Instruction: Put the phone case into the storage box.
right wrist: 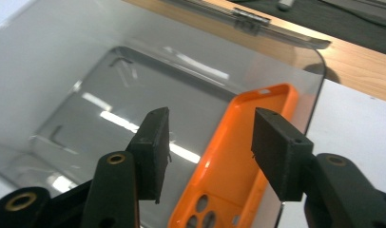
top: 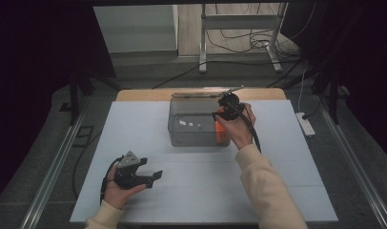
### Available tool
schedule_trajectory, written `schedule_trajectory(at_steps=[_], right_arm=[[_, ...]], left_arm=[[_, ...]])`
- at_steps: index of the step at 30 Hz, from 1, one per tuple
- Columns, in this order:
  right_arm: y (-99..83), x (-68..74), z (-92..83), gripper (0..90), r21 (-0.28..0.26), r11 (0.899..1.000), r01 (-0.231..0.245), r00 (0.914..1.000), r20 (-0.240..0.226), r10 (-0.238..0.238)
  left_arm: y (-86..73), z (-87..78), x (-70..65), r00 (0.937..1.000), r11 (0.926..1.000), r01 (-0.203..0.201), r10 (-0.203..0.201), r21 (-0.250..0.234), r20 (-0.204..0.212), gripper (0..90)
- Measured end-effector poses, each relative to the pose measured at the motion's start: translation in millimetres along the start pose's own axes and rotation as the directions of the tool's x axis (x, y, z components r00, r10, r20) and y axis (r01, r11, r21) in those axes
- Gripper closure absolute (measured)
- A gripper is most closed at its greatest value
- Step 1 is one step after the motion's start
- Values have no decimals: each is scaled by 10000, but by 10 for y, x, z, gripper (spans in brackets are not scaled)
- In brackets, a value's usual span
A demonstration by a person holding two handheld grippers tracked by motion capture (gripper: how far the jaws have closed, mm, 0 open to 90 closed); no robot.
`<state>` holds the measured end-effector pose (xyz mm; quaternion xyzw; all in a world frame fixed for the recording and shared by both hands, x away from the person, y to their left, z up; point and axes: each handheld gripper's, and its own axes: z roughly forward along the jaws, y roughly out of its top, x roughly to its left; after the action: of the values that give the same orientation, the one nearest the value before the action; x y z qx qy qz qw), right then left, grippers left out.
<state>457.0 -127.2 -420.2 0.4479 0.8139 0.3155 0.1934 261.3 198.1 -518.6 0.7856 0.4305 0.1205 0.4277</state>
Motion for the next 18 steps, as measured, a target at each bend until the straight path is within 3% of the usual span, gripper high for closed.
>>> schedule_trajectory(at_steps=[8,18], right_arm=[[-96,-43,-119,406,-591,9983,-4,9923,-1240,-69],[-247,-77,-234,387,-1029,9947,35,9834,-1799,-221]], left_arm=[[4,-5,6,9999,9998,143,-142,-117,79,165],[0,-21,-3,9999,9998,145,-145,-130,16,164]])
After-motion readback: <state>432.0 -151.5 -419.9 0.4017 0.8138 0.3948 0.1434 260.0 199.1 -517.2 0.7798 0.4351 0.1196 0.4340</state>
